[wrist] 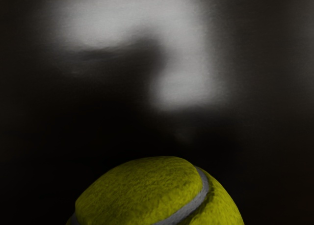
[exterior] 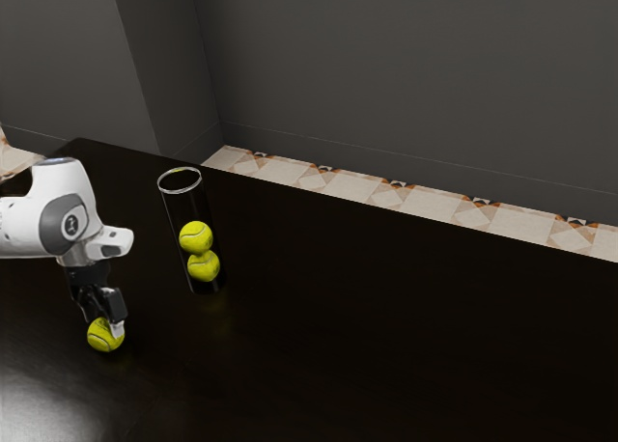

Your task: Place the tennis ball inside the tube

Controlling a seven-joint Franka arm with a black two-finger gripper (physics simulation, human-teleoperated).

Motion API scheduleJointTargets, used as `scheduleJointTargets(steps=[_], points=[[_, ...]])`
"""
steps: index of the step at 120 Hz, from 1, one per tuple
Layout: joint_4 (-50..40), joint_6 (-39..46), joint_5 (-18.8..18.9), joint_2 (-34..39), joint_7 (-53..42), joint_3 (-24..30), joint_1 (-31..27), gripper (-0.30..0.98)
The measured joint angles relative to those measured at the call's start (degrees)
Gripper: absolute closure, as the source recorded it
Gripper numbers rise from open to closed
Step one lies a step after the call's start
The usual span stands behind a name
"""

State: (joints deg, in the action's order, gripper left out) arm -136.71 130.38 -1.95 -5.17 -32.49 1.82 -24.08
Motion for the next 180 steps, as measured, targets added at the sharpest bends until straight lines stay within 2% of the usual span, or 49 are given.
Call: scheduleJointTargets(steps=[9, 44, 79, 107, 125, 147, 161, 180], points=[[0.0, 0.7, -0.1, -0.6, 0.1, 0.0, 0.1, 0.01], [-1.6, 1.2, -0.6, -0.2, 0.5, 0.3, -0.3, 0.24], [-1.7, 1.3, -0.6, -1.2, 0.7, 0.4, -0.5, 0.28], [-1.2, -1.2, -0.4, 11.9, 1.0, 1.0, -0.1, 0.33], [3.5, -2.2, -0.4, 17.3, 1.3, 1.2, 2.9, 0.34], [11.1, -2.8, -2.0, 18.5, 1.5, 1.1, 5.6, 0.33], [16.2, -2.9, -3.1, 17.7, 1.5, 1.0, 7.7, 0.33], [22.0, -2.9, -4.1, 12.3, 1.5, 1.0, 9.4, 0.31]])
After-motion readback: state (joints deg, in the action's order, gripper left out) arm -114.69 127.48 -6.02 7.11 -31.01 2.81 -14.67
